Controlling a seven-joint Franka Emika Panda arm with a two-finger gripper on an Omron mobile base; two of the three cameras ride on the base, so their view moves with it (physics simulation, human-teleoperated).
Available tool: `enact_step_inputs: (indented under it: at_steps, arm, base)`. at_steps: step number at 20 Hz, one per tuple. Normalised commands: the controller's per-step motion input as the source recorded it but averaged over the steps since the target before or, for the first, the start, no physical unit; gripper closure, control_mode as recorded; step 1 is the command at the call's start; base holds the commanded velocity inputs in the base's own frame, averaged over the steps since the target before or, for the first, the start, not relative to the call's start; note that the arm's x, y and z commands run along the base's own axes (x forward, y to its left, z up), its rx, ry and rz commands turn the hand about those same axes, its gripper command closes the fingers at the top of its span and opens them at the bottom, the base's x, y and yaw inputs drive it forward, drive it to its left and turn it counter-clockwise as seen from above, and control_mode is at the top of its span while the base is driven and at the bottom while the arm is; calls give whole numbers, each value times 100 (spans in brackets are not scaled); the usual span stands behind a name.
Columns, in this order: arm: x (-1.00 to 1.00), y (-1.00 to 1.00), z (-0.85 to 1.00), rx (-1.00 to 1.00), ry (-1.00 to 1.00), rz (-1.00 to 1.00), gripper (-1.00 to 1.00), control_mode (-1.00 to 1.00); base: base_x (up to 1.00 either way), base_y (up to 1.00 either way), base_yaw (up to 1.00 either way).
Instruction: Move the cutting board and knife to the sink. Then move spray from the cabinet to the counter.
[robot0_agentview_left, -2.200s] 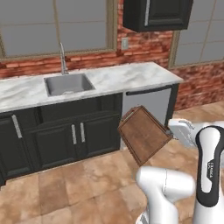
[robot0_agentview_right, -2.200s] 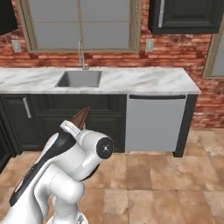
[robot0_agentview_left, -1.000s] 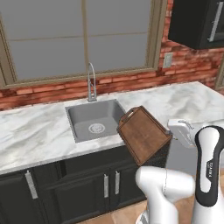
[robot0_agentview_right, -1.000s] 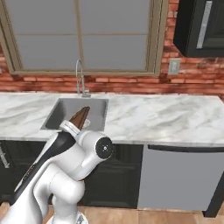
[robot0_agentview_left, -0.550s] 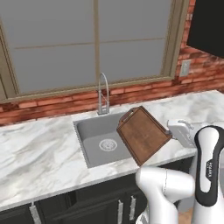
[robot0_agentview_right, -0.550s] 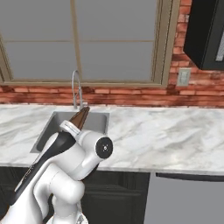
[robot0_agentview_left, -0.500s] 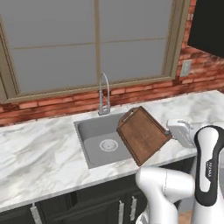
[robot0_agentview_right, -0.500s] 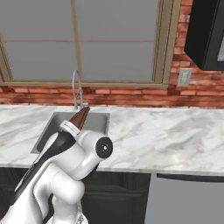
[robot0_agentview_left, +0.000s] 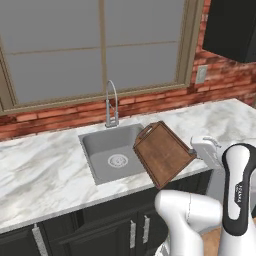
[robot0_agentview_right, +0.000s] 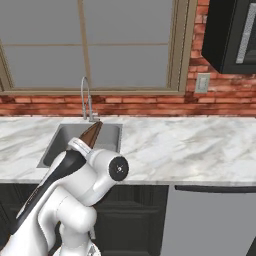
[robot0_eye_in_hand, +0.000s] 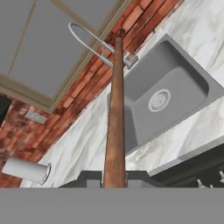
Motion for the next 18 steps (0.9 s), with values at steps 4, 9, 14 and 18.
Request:
enact_step_inputs:
  at_steps: [4, 9, 14, 18]
  arm:
    - [0, 0, 0, 0, 0, 0, 100, 100]
    - [0, 0, 0, 0, 0, 0, 100, 100]
    - [0, 8, -4, 0, 0, 0, 100, -100]
    - [0, 39, -23, 0, 4, 0, 100, -100]
  base:
    - [-3, 19, -2]
    - [0, 28, 0]
    - [0, 27, 0]
    - [0, 0, 0]
